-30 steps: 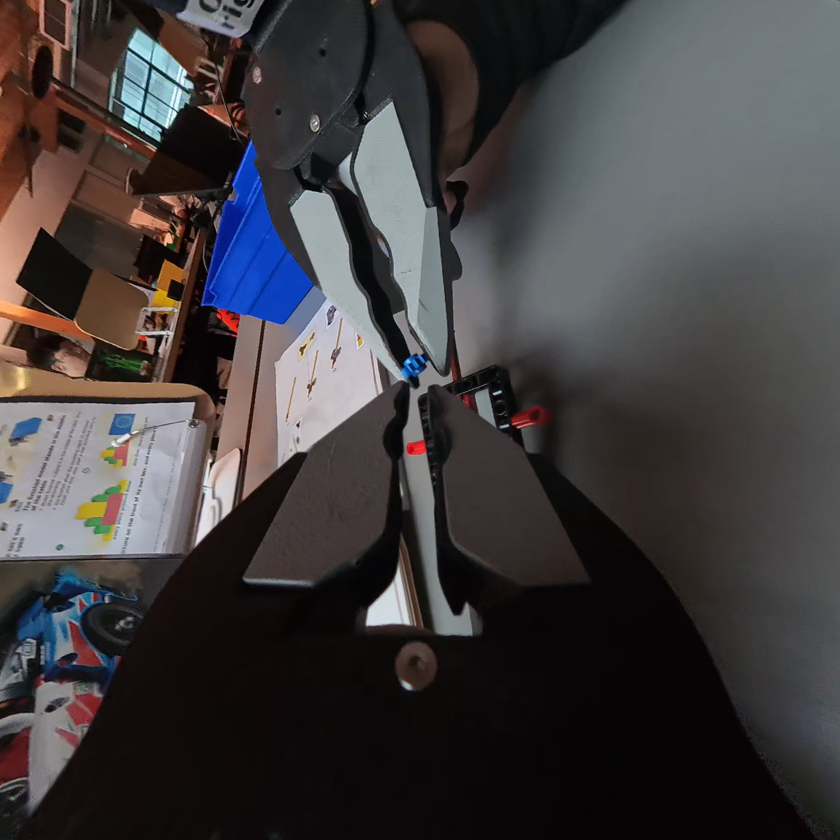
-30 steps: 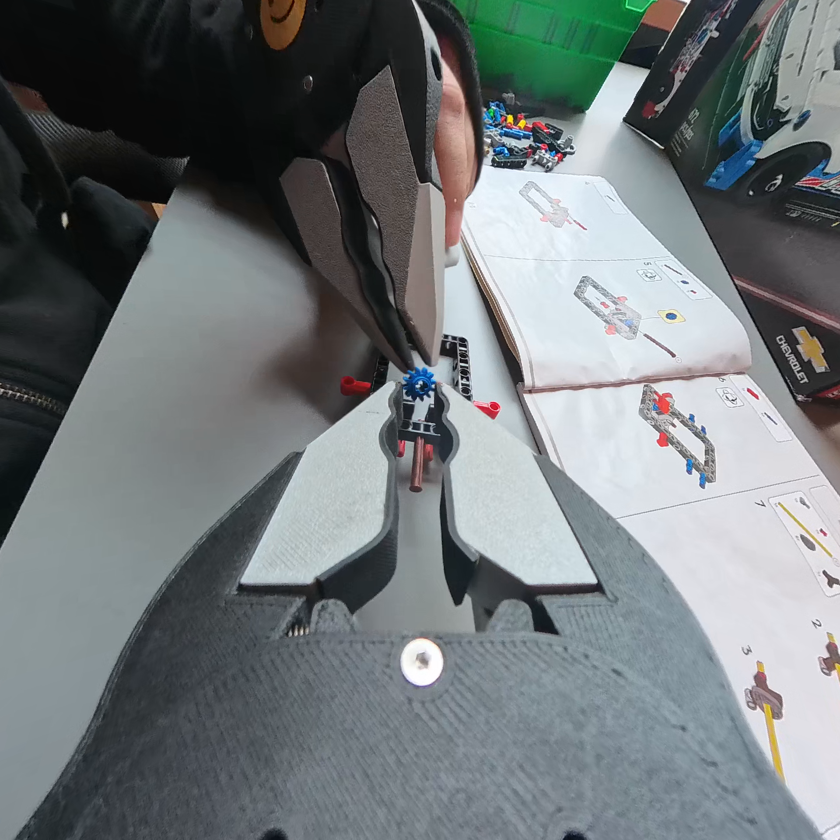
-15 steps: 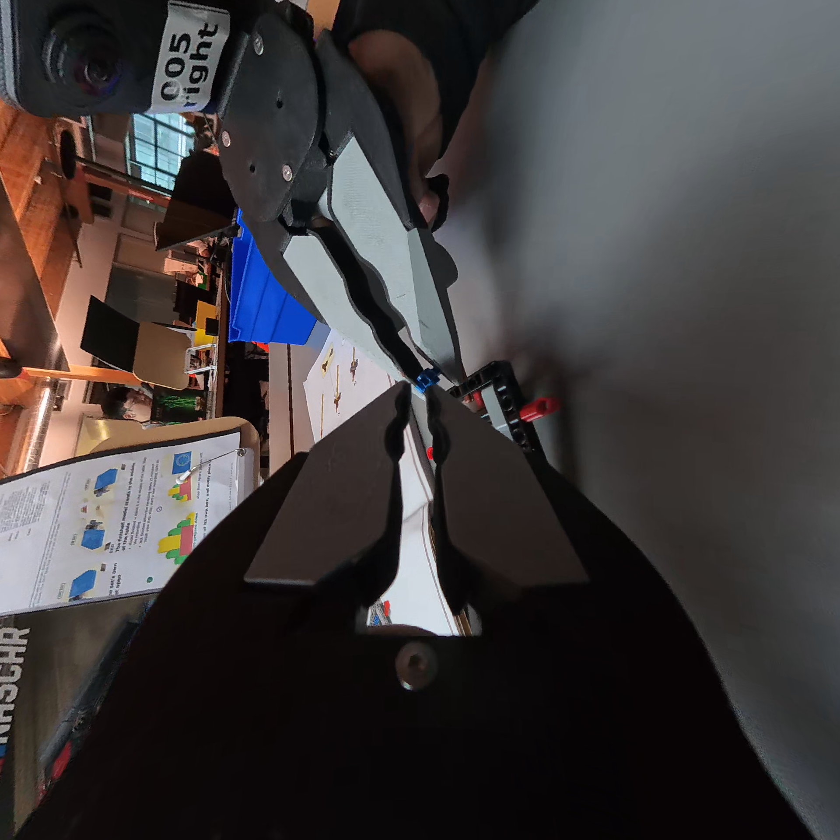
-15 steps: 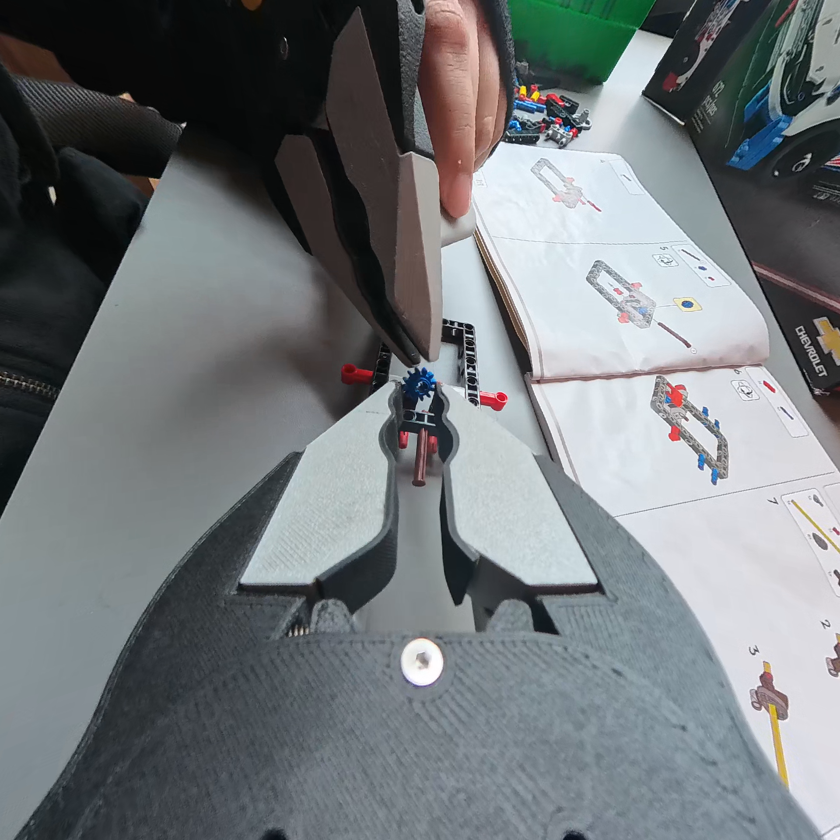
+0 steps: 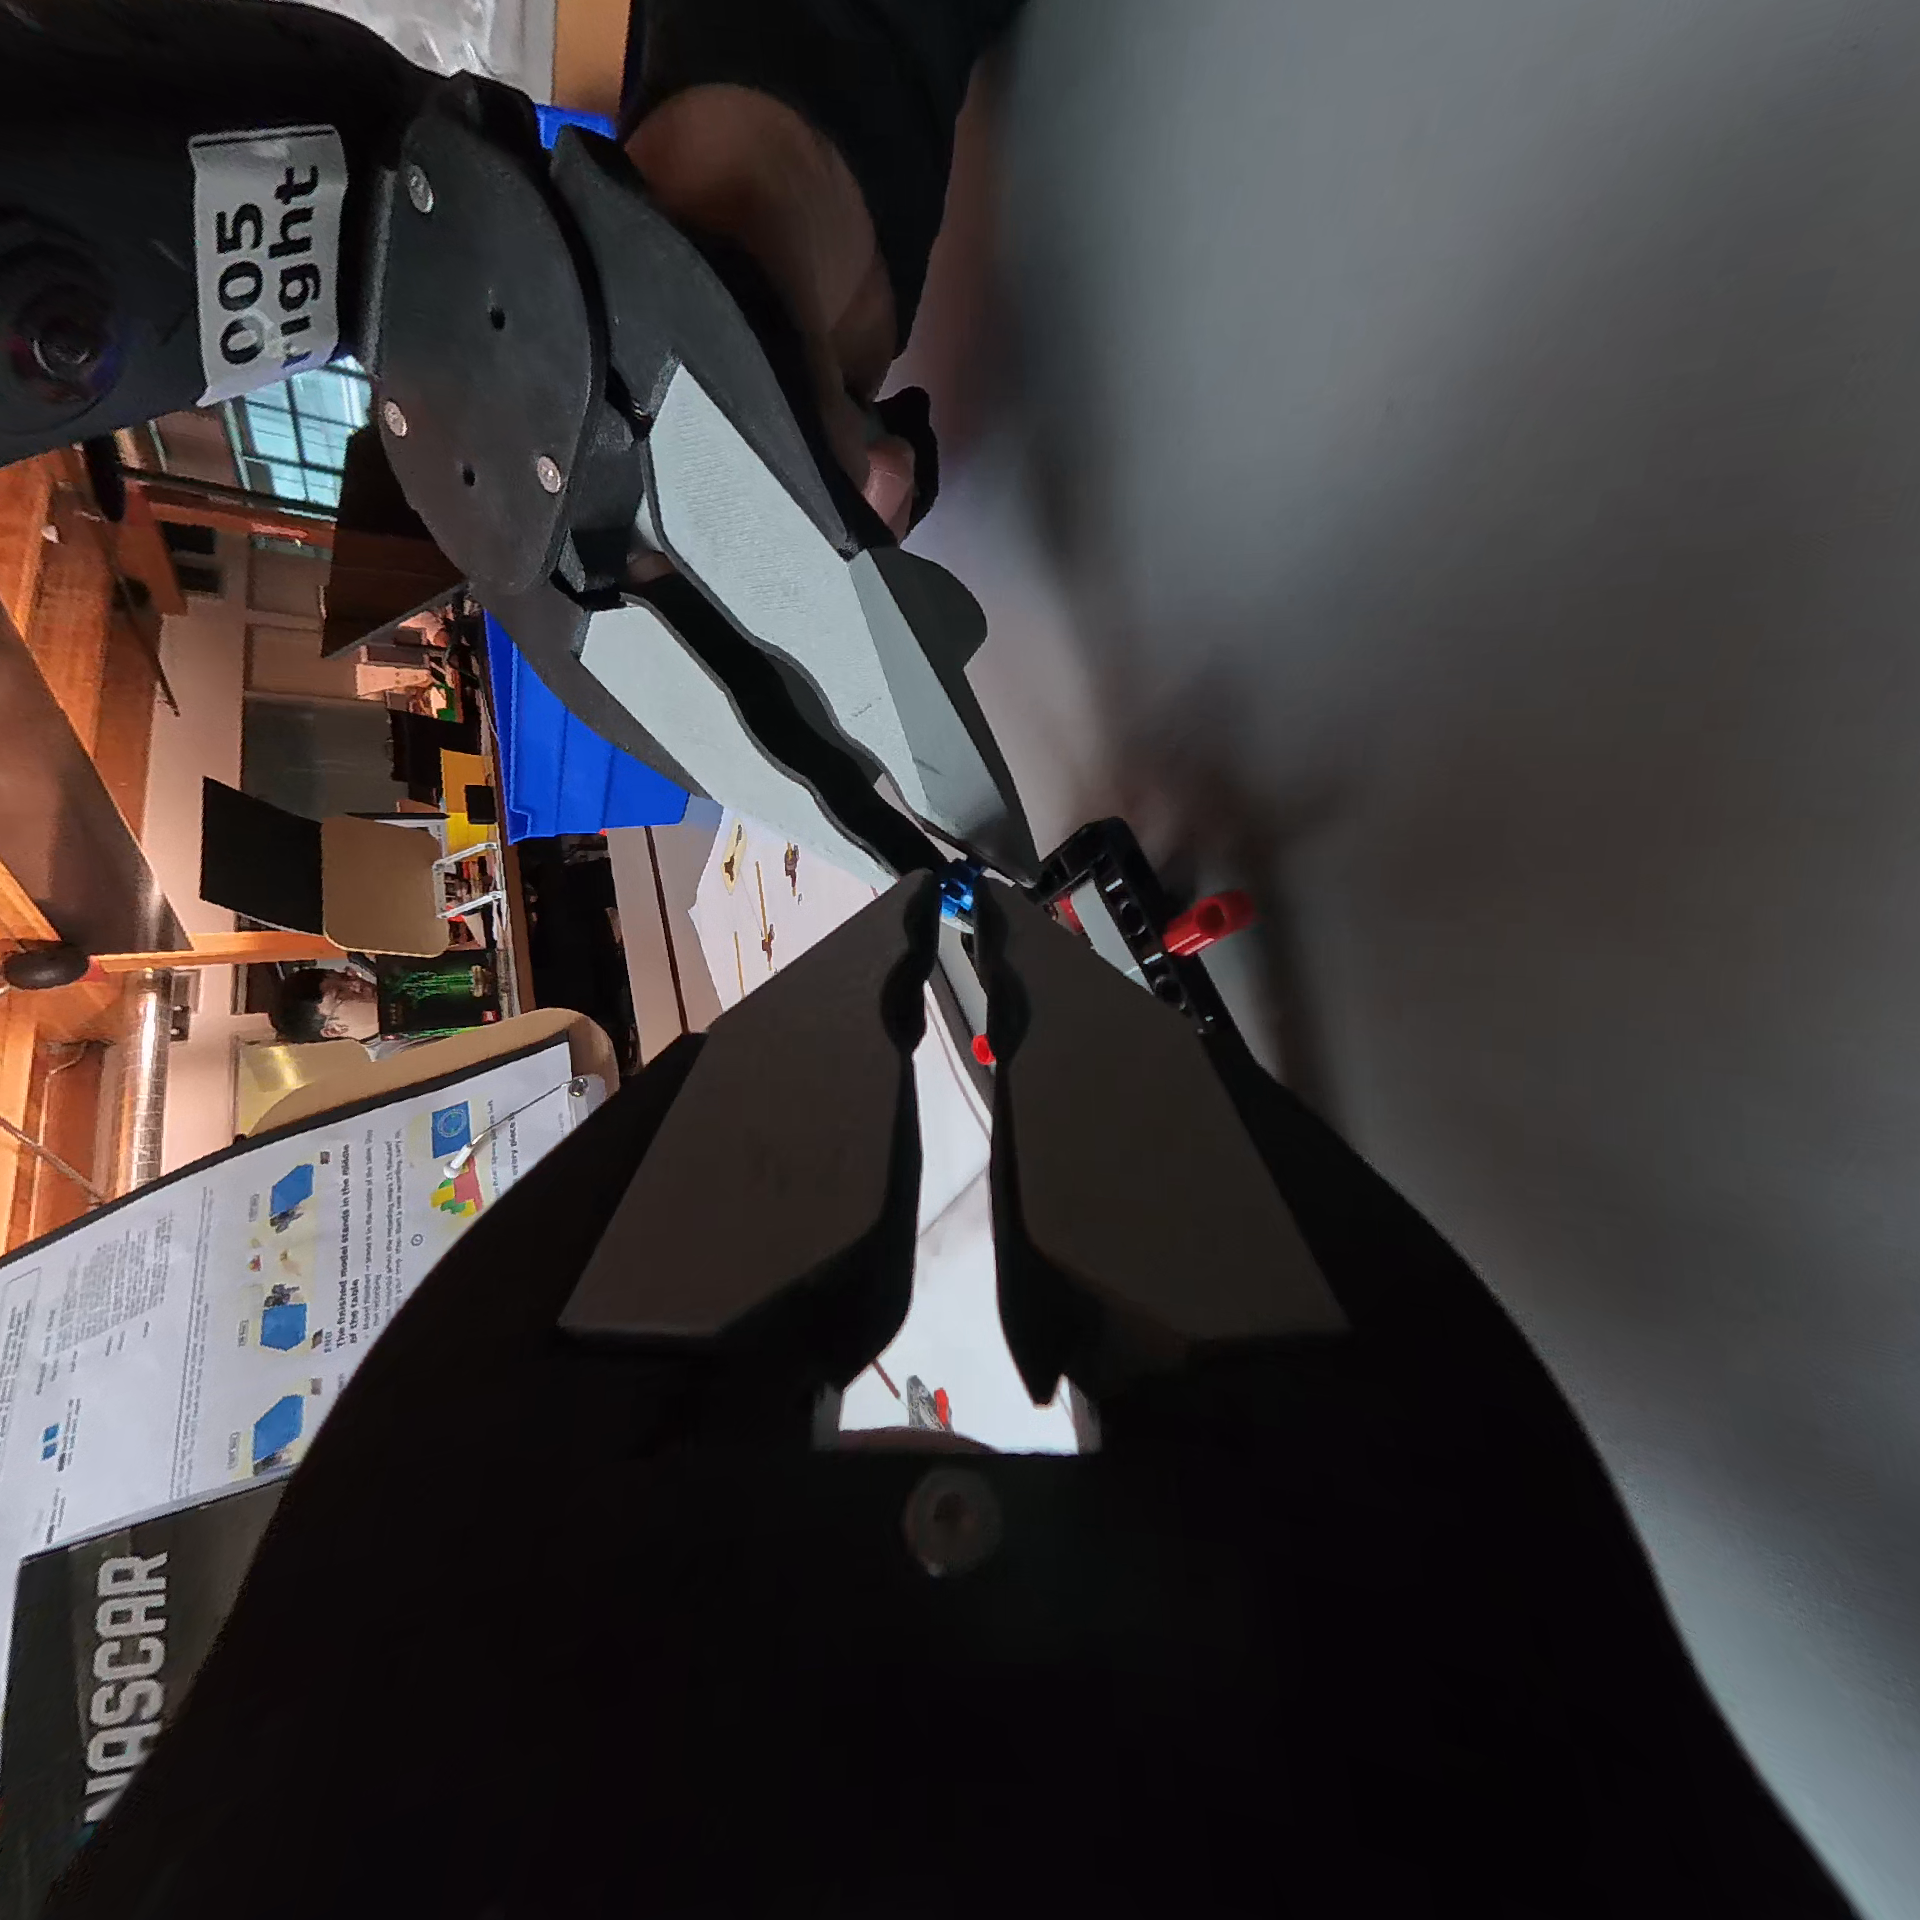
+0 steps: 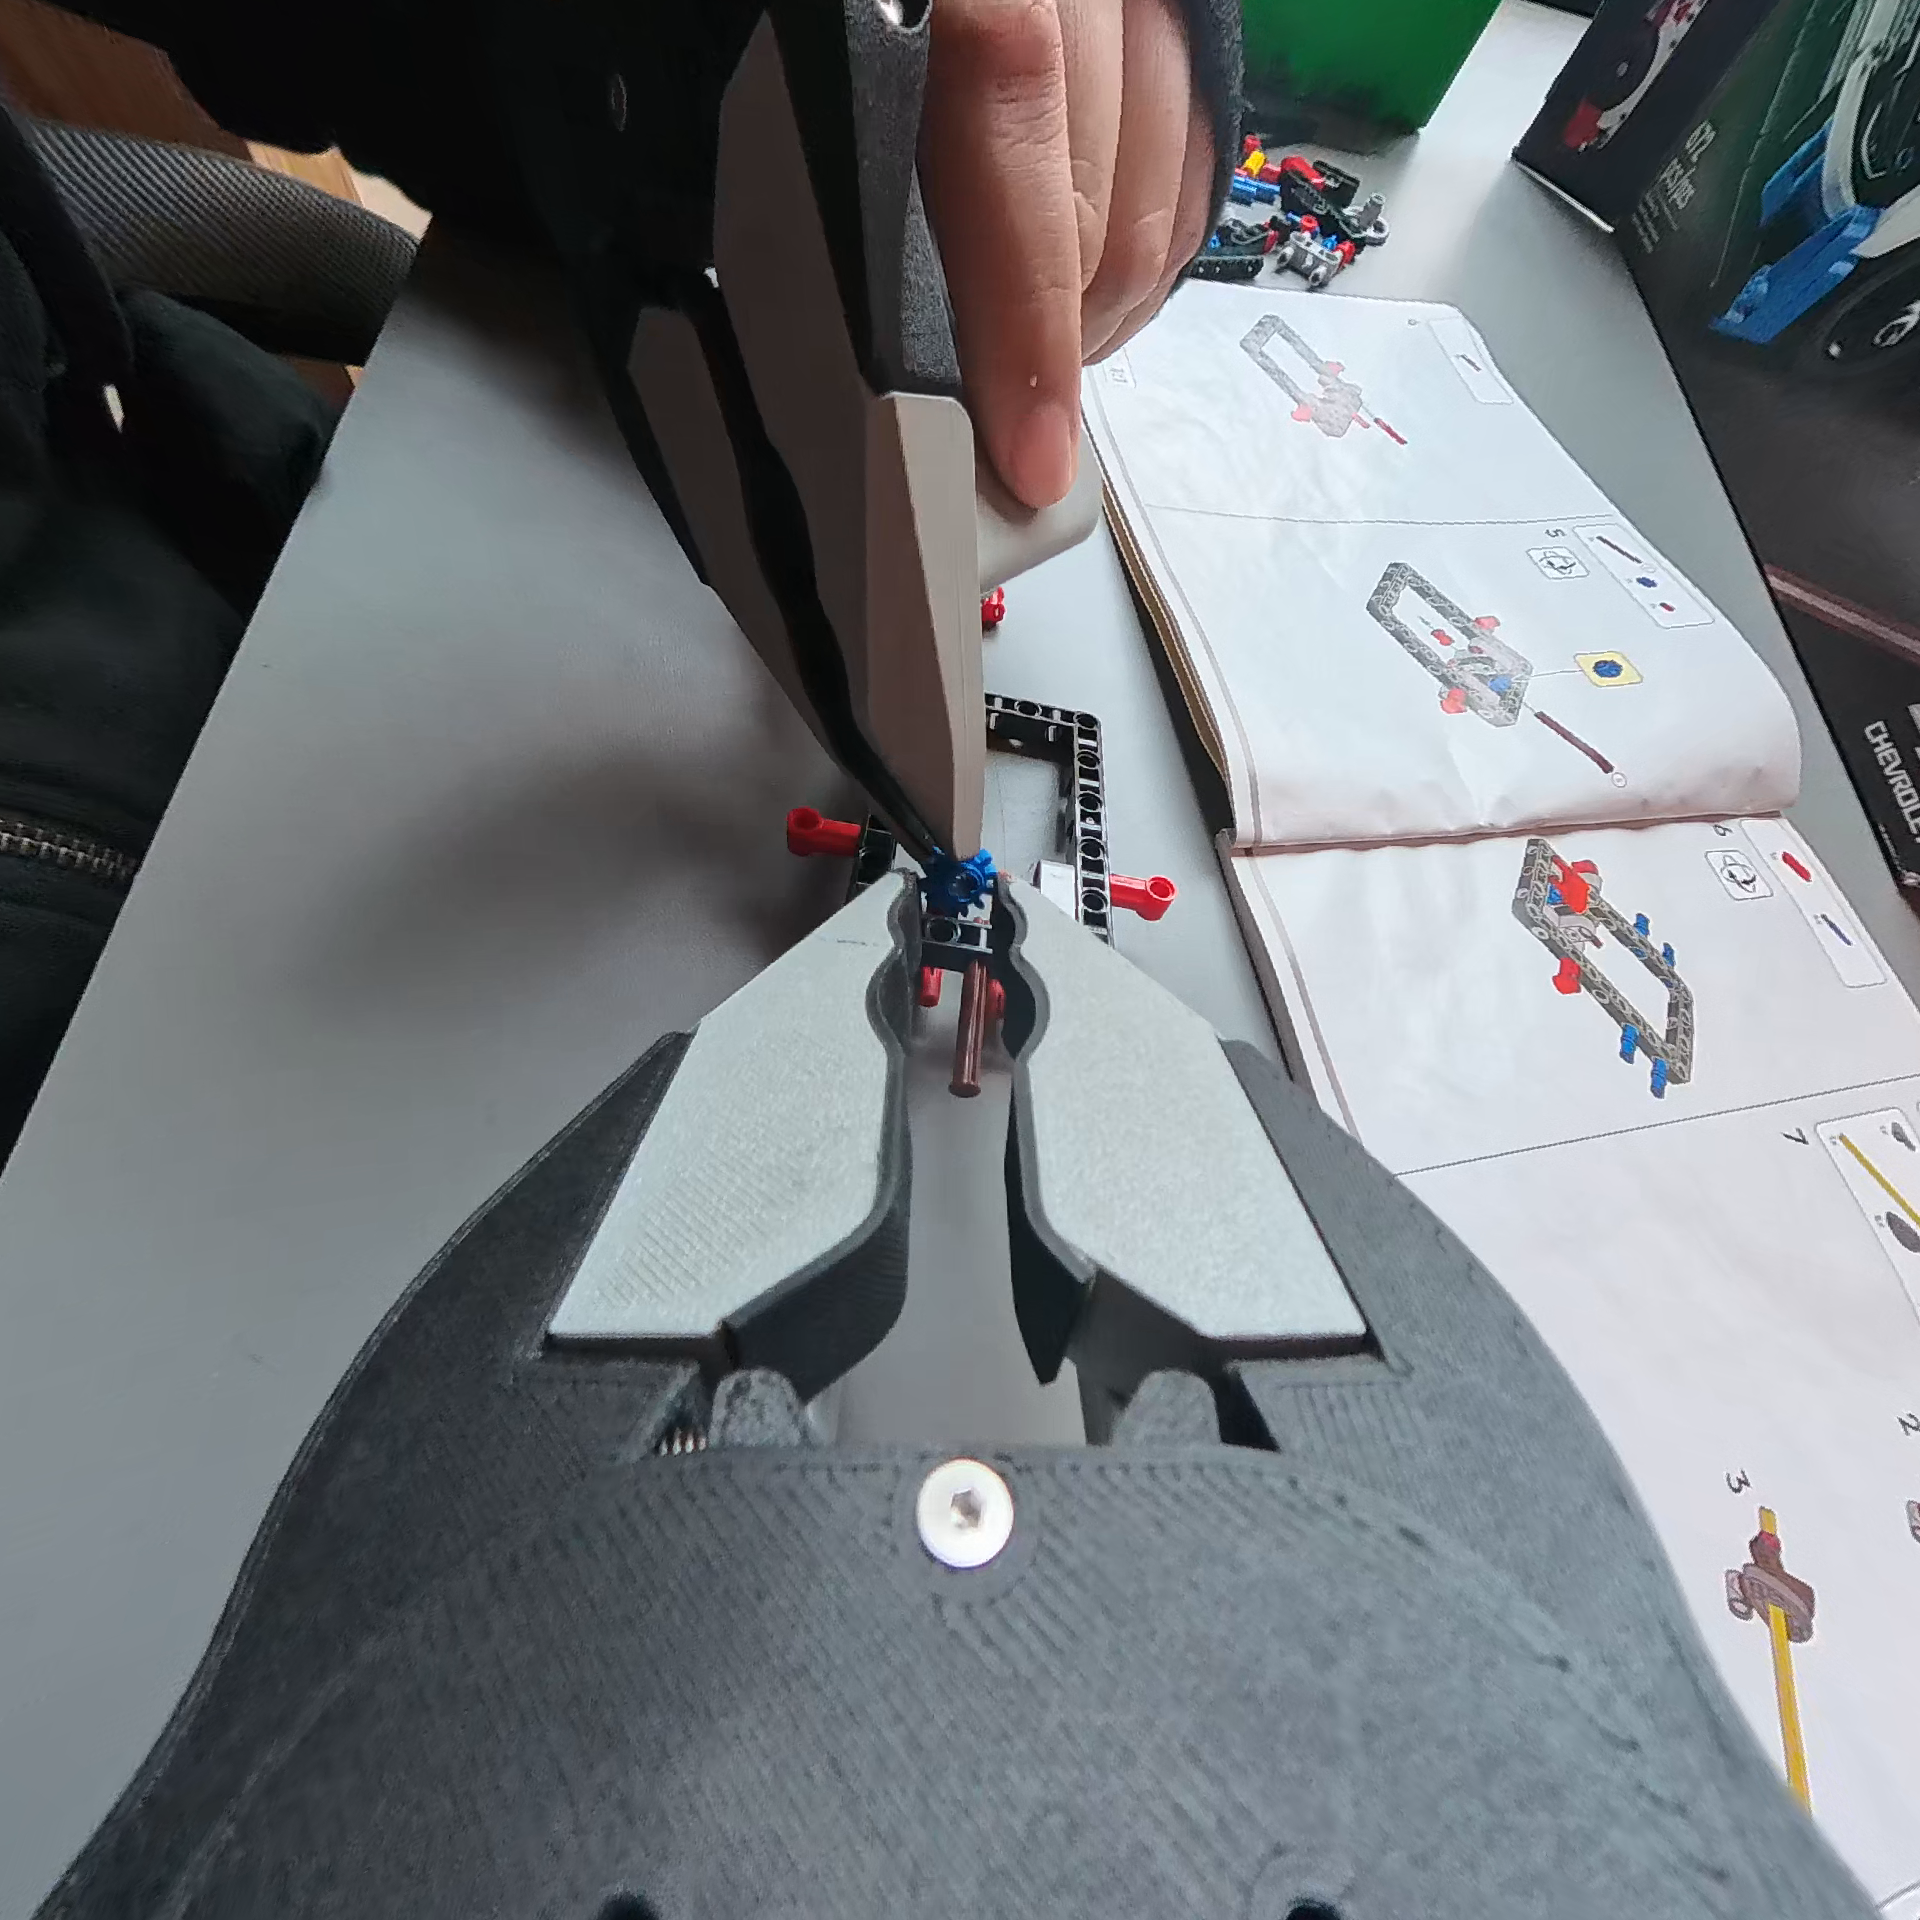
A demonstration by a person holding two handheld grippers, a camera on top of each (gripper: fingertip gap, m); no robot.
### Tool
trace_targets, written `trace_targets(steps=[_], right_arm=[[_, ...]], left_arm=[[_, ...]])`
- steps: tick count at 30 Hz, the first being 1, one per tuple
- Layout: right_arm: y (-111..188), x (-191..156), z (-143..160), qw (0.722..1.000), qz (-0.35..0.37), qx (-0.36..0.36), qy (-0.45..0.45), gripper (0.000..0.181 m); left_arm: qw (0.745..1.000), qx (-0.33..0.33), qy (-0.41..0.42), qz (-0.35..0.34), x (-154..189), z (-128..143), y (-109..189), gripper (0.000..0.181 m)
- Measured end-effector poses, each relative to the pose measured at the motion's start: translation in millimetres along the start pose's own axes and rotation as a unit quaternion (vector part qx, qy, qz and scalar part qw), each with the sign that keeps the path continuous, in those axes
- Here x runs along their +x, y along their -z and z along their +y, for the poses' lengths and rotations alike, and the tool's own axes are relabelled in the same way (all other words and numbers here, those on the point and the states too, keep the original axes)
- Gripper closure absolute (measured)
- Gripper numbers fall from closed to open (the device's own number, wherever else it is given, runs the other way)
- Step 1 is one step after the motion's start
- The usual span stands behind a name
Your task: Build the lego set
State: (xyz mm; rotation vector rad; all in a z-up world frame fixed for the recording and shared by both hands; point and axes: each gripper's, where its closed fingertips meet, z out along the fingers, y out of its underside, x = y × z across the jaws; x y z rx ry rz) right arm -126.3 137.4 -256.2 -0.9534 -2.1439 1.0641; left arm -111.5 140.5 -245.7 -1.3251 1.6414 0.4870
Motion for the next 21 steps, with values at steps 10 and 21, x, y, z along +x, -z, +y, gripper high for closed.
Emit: trace_targets(steps=[10, 21], right_arm=[[-2.4, 0.4, 2.9, 1.000, -0.002, -0.006, -0.006, 0.171], [-1.4, 5.0, 0.2, 1.000, 0.018, -0.001, 0.004, 0.172]], left_arm=[[0.998, -0.018, -0.067, -0.006, 3.0, 4.3, -1.4, 0.180], [0.983, -0.056, -0.172, 0.009, 0.3, 13.6, 4.4, 0.180]])
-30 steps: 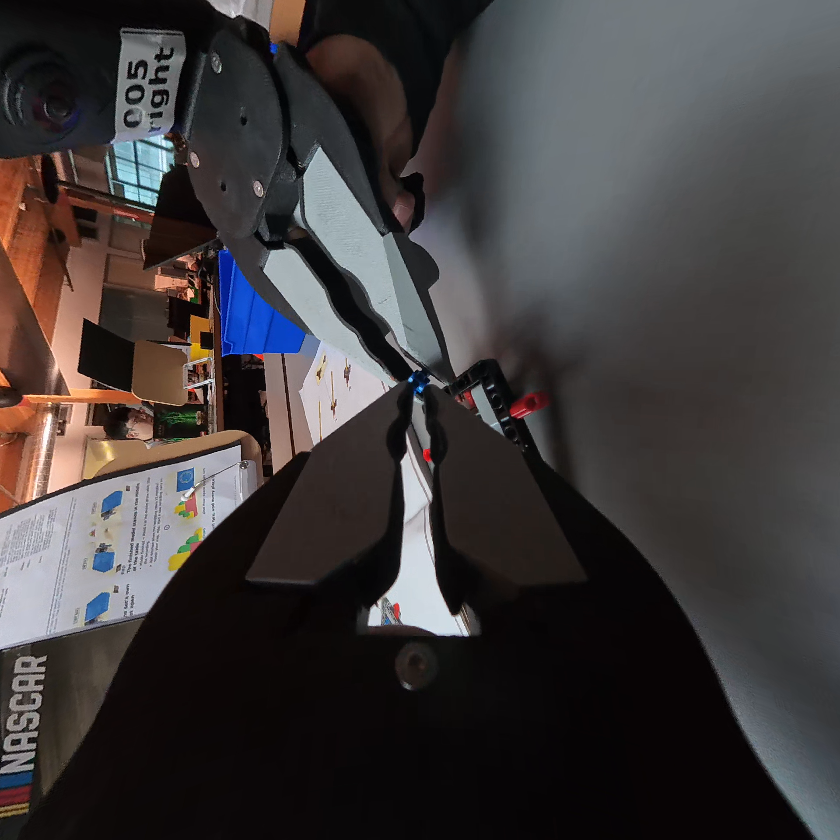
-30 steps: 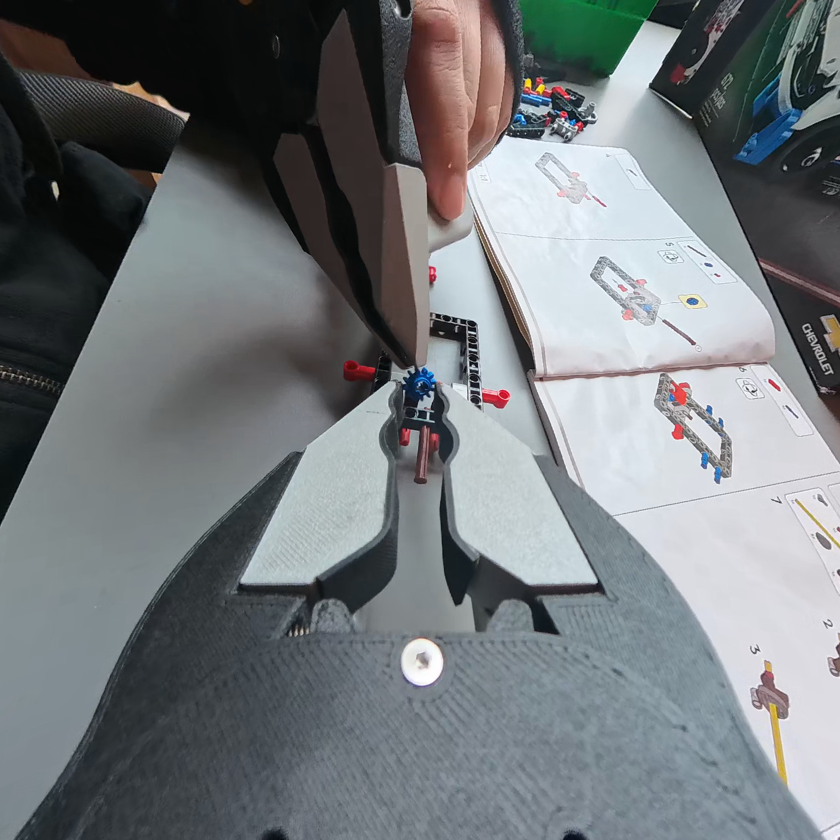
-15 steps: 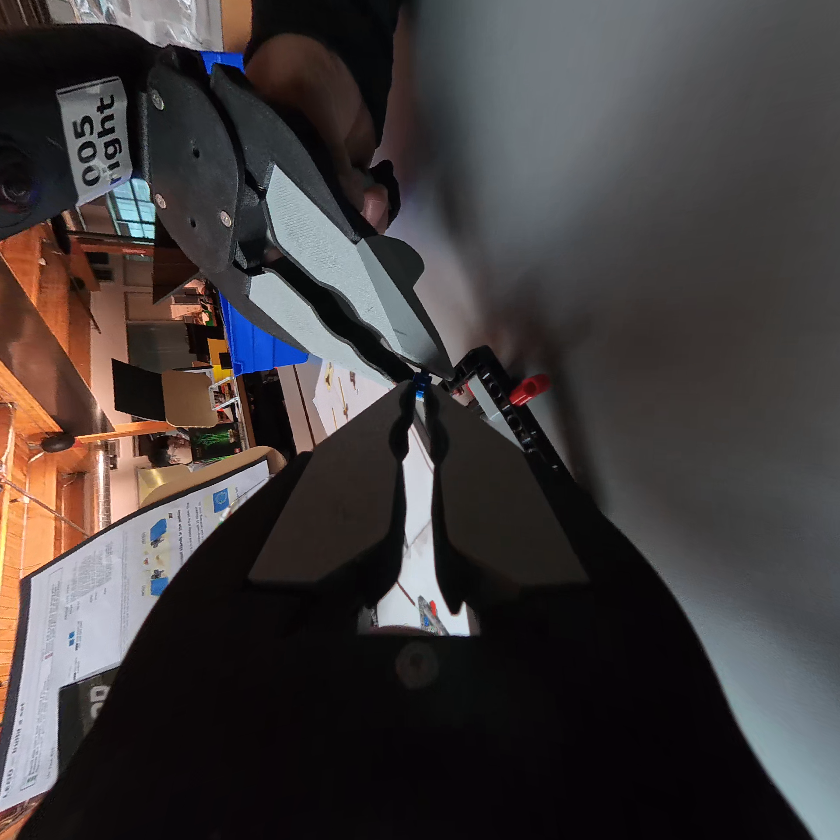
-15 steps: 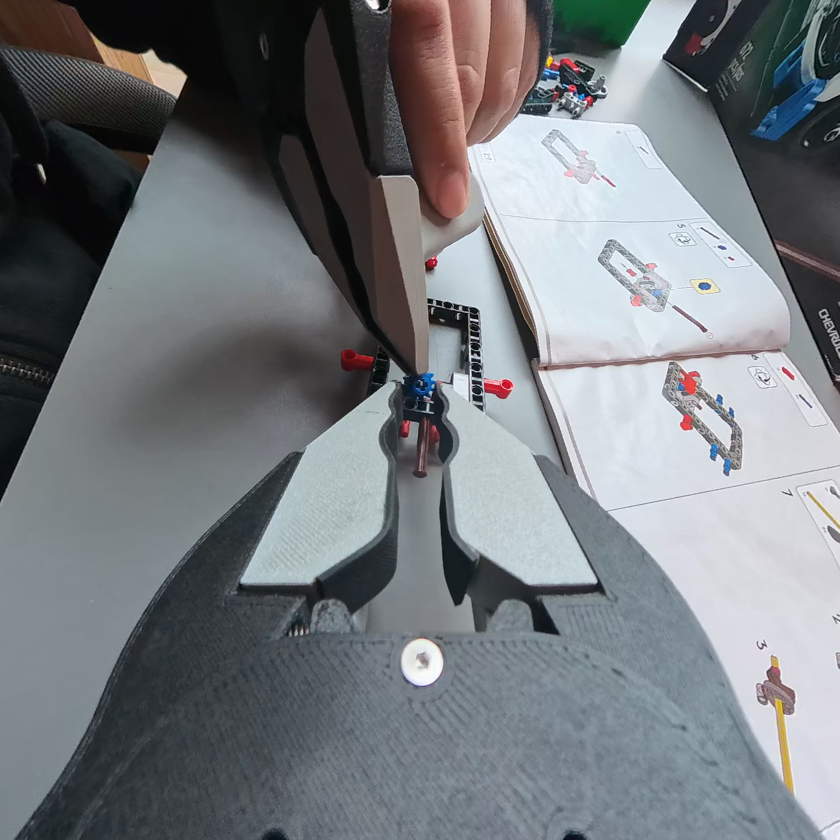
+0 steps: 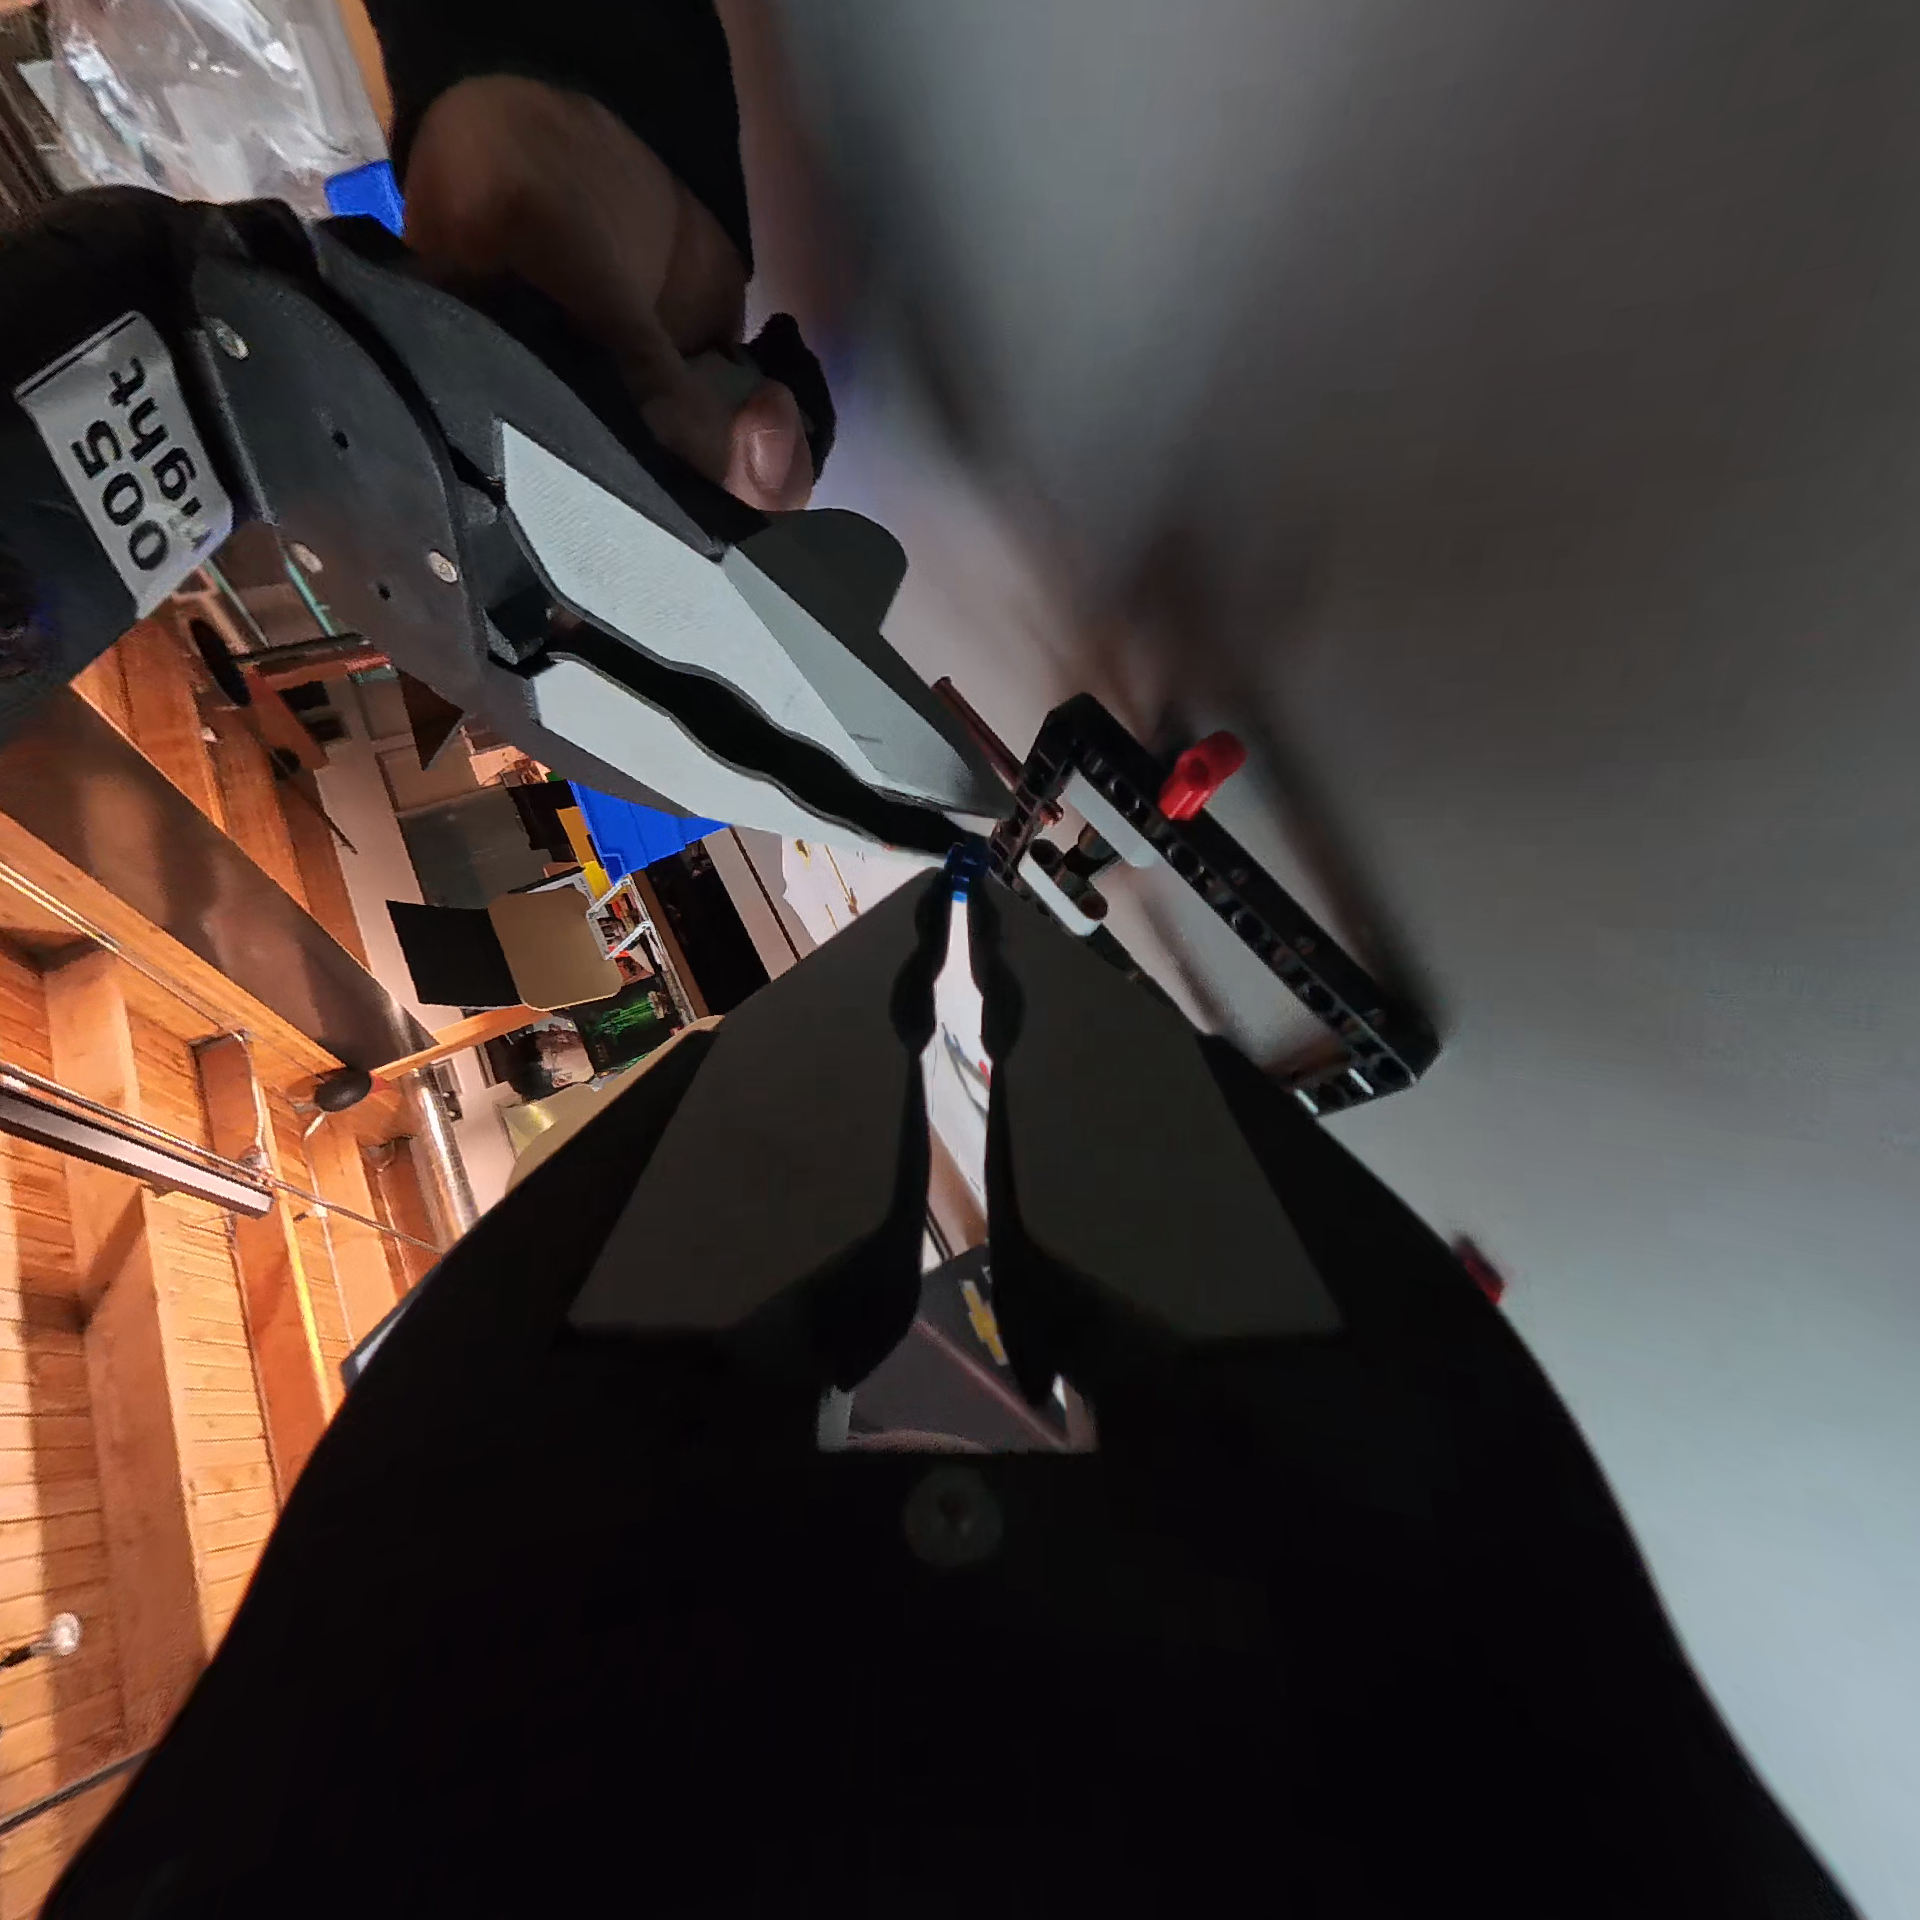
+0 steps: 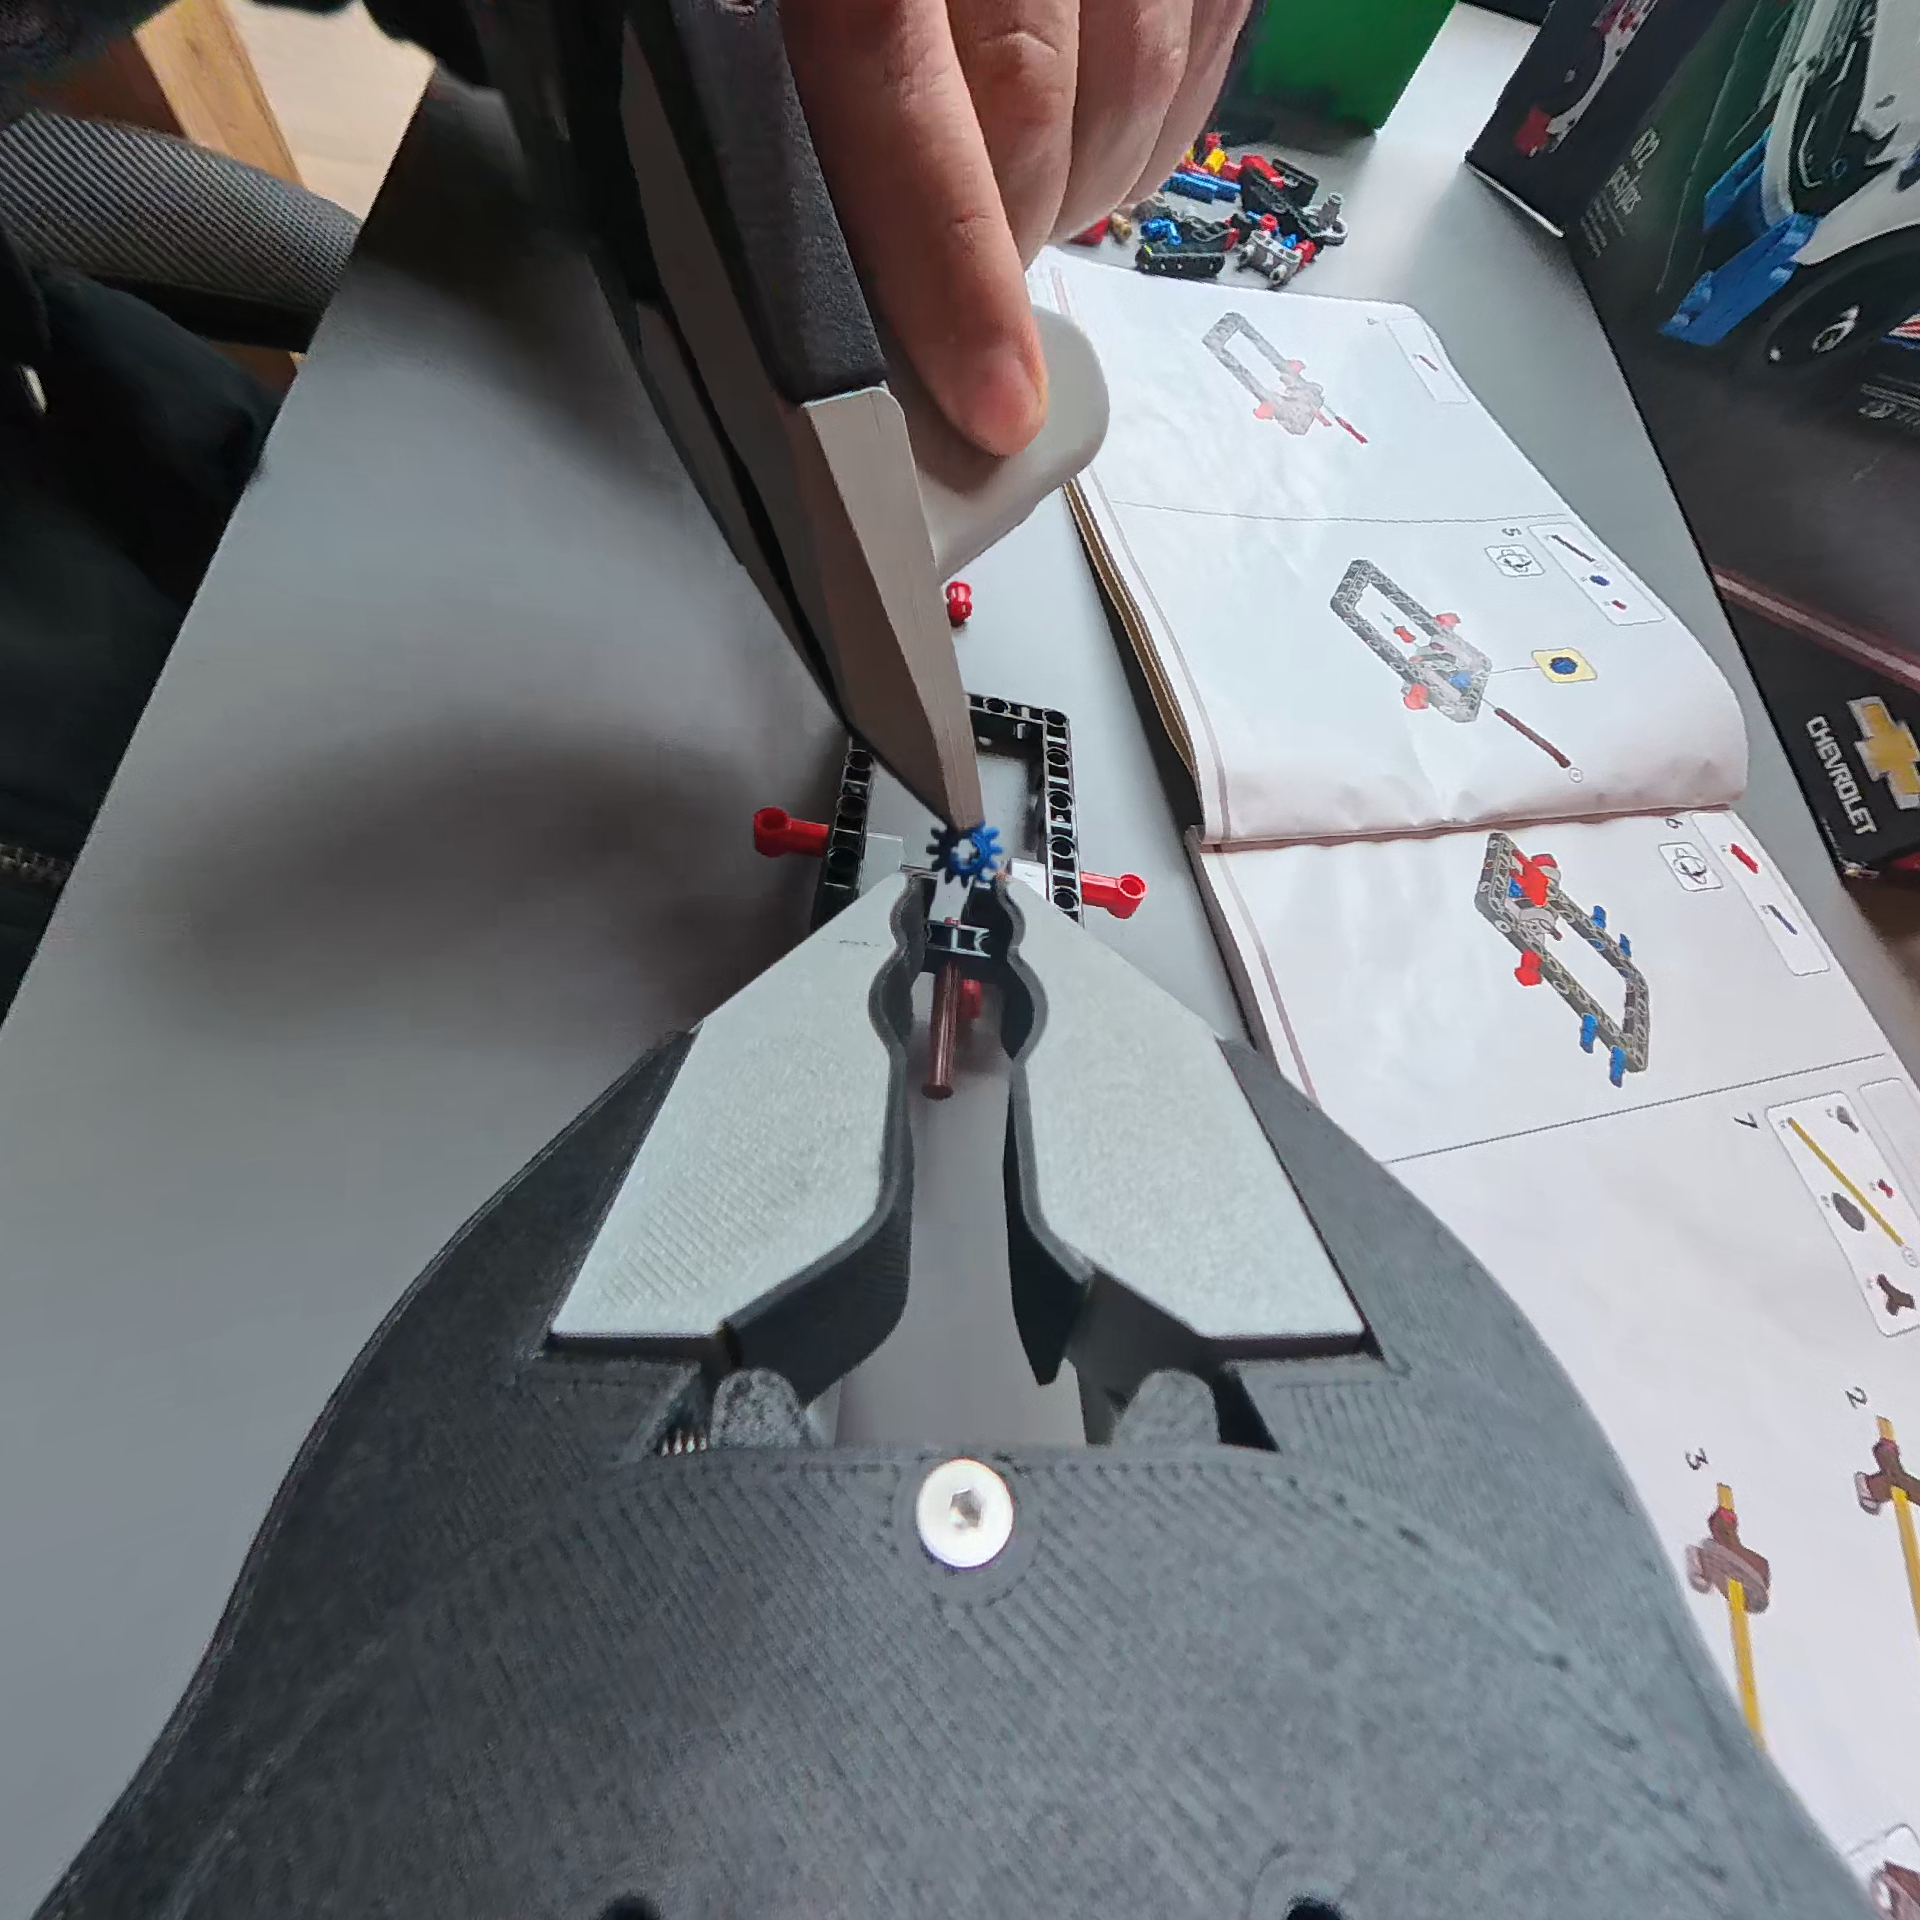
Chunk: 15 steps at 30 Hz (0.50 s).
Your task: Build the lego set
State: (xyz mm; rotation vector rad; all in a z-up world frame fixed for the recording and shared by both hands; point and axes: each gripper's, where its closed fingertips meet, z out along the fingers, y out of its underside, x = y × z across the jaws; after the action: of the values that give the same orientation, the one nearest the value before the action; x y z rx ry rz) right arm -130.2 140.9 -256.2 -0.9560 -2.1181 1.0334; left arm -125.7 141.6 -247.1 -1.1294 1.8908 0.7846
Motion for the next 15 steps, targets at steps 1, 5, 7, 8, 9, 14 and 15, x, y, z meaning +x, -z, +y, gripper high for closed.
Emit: trace_targets(steps=[1, 5, 7, 8, 9, 14, 15], right_arm=[[1.5, 0.2, -0.5, 1.000, 0.001, 0.001, 0.001, 0.173], [11.5, 5.5, -0.7, 1.000, 0.016, 0.004, 0.004, 0.173], [18.5, 8.4, 1.1, 1.000, 0.022, 0.006, 0.000, 0.173], [21.9, 9.5, 2.9, 1.000, 0.023, 0.006, -0.005, 0.173], [24.7, 10.5, 5.2, 1.000, 0.024, 0.005, -0.010, 0.172], [27.9, 9.8, 13.7, 1.000, 0.011, -0.006, -0.024, 0.170], [26.6, 8.5, 16.0, 0.999, 0.004, -0.012, -0.029, 0.168]], left_arm=[[1.000, -0.002, -0.010, 0.006, 0.9, 1.6, 0.4, 0.180], [0.999, 0.000, -0.037, 0.026, 3.8, 3.2, -0.3, 0.180], [0.999, 0.010, -0.036, 0.037, 6.9, 0.9, -1.3, 0.180], [0.998, 0.014, -0.034, 0.043, 8.8, 0.5, -2.0, 0.180], [0.998, 0.017, -0.034, 0.048, 11.0, 1.0, -2.6, 0.180], [0.997, 0.028, -0.029, 0.067, 17.1, 5.3, -5.6, 0.180], [0.997, 0.033, -0.029, 0.071, 17.9, 4.8, -6.1, 0.180]])
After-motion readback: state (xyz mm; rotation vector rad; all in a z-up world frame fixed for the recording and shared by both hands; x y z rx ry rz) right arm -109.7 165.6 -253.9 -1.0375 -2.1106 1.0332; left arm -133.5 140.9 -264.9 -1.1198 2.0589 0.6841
